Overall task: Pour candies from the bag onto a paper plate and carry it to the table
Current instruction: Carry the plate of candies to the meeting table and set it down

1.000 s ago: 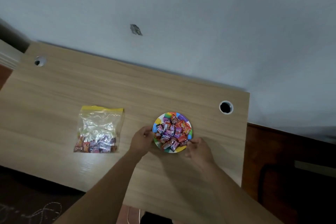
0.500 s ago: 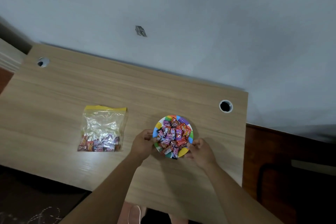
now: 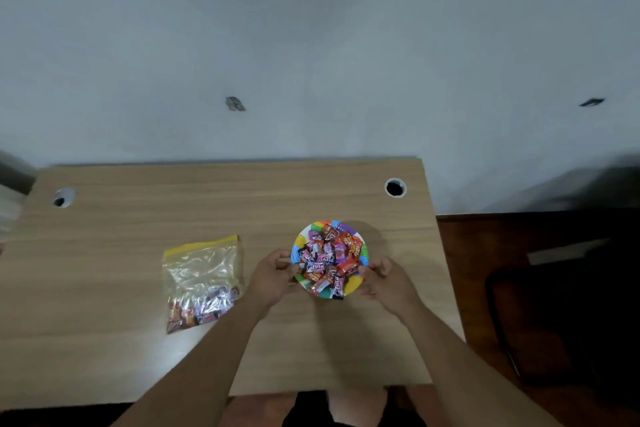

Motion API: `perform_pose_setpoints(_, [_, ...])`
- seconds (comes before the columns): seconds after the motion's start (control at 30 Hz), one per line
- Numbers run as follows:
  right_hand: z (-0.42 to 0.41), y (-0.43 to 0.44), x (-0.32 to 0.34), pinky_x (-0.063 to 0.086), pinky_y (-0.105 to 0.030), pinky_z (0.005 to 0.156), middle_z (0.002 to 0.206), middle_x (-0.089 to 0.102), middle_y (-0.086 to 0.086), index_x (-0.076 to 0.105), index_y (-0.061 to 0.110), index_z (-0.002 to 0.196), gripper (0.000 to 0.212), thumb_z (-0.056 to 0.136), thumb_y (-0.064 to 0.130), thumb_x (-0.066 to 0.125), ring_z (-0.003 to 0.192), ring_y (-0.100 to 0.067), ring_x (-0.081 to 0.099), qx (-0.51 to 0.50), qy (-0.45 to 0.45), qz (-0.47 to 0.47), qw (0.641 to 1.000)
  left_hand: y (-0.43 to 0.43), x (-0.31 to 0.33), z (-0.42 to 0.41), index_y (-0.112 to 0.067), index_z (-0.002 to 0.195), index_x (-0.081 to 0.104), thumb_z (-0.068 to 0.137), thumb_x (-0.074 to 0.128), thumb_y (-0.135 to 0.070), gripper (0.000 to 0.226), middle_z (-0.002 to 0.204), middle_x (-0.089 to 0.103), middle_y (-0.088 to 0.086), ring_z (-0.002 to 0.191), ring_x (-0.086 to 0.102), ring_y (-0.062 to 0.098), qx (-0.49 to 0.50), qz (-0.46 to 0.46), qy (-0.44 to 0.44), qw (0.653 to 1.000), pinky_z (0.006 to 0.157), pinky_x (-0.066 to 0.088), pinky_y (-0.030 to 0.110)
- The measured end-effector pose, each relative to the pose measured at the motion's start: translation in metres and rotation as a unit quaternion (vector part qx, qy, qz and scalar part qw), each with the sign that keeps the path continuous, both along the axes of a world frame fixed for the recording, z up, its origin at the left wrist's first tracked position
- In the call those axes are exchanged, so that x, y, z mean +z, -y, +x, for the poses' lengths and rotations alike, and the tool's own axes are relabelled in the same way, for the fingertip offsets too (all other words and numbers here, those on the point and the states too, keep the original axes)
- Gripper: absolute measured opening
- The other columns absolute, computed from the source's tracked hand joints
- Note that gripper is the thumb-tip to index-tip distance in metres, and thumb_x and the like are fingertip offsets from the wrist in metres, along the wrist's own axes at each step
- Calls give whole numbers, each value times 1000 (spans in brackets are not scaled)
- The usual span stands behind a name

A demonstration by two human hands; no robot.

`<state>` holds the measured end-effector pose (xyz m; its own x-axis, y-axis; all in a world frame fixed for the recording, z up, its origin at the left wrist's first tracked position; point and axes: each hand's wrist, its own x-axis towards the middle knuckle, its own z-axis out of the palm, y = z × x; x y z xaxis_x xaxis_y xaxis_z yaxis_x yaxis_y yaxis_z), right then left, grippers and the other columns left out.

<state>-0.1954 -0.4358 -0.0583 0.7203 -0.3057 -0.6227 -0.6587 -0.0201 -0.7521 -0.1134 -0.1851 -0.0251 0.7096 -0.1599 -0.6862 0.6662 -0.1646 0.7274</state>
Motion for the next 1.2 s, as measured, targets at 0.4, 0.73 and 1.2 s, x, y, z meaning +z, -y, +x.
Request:
perform_pose_setpoints(0.4, [-81,19,66,61,-29,64,109,81,-17,60,0,119,36,102,30,72,83,-33,82,-77,34,12,996,34,44,-28,-6,112,65,104,60,4,14,91,77,9,70,78,16,-99,-51,6,994,60,65,26])
perform_pose_setpoints(0.73, [-199,64,91,64,-35,68,106,82,-14,59,7,111,29,102,32,71,83,-32,84,-125,54,1,991,96,69,-118,-1,126,63,104,61,2,22,100,77,16,83,75,24,-166,-65,22,984,61,65,26])
perform_pose_setpoints(1.2, [-432,132,122,68,-49,82,91,85,-5,64,11,108,27,102,36,70,83,-28,84,-238,59,-69,967,213,92,-307,-5,115,66,103,64,-1,13,129,71,28,94,78,28,-282,-62,33,957,64,67,26])
